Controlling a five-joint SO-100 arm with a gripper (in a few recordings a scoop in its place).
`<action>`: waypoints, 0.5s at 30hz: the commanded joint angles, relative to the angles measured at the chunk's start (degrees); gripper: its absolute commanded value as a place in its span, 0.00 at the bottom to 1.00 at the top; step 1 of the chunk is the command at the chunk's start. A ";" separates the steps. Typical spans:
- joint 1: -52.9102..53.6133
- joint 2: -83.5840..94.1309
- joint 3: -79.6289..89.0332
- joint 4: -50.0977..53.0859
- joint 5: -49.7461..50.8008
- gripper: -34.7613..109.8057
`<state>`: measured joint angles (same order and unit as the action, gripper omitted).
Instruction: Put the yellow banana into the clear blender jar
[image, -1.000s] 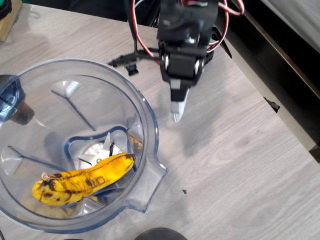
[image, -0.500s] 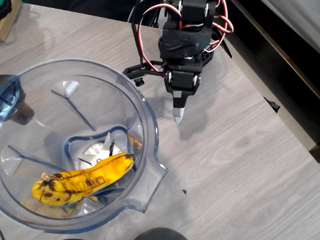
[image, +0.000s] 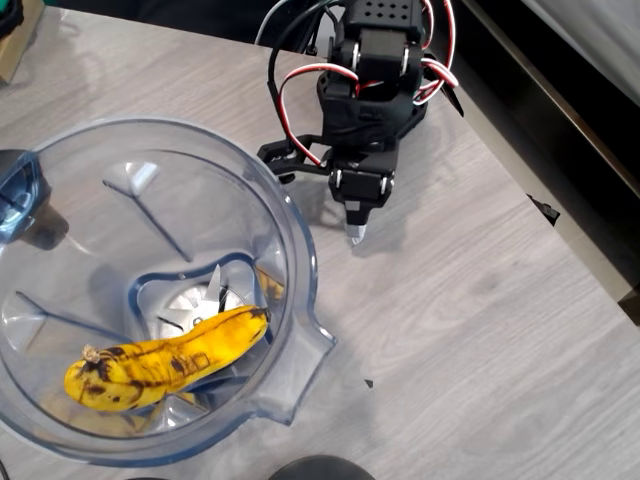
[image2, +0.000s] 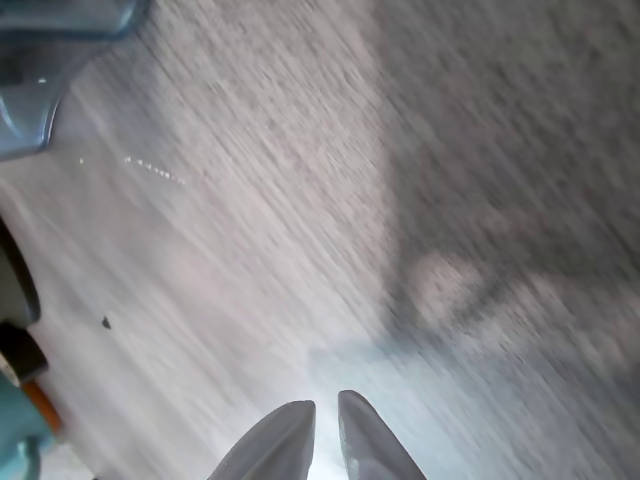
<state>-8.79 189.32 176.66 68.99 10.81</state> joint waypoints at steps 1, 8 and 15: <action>2.72 1.85 0.53 1.85 0.35 0.24; 6.50 1.85 0.53 3.08 1.32 0.24; 6.77 1.85 0.53 3.08 1.32 0.24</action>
<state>-2.81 189.32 176.66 71.37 11.69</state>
